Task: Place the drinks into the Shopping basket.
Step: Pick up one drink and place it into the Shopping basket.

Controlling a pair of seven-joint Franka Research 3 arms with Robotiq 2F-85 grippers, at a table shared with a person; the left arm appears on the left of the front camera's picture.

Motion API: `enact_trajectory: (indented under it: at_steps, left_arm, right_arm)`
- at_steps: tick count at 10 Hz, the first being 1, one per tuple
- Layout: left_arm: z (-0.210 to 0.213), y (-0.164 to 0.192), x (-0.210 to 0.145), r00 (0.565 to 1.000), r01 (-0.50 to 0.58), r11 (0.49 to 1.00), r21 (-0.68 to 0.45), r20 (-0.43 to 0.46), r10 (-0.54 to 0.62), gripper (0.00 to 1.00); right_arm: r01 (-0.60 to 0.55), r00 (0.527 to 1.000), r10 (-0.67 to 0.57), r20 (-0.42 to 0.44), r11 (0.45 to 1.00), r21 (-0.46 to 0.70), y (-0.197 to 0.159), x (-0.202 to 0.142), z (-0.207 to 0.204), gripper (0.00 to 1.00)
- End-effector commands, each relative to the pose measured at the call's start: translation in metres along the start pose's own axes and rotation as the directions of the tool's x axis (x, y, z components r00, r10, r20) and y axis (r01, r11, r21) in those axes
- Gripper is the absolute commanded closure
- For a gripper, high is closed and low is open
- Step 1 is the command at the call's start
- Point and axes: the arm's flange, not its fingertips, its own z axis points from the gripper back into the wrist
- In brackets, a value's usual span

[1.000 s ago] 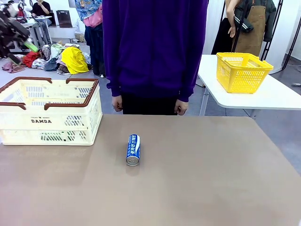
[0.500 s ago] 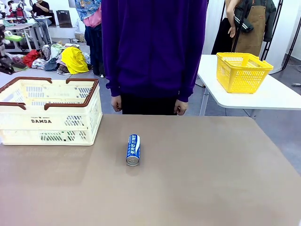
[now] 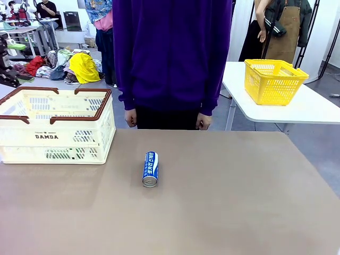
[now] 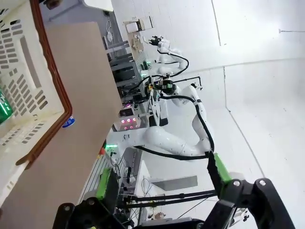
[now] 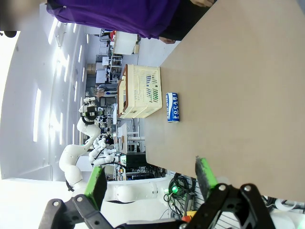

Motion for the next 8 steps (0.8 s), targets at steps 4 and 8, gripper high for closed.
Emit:
enact_trajectory:
  at_steps: [4,8]
  left_arm:
    - [-0.0048,0.0009,-0.0075,1.000,-0.002,1.000,-0.002,0.010,0.002,0.00]
    - [-0.0048,0.0009,-0.0075,1.000,-0.002,1.000,-0.002,0.010,0.002,0.00]
  right_arm:
    - [-0.028,1.000,0.028,0.010,0.999,0.026,0.0004,0.0020,-0.0007,0.00]
    - [-0.028,1.000,0.028,0.010,0.999,0.026,0.0004,0.0020,-0.0007,0.00]
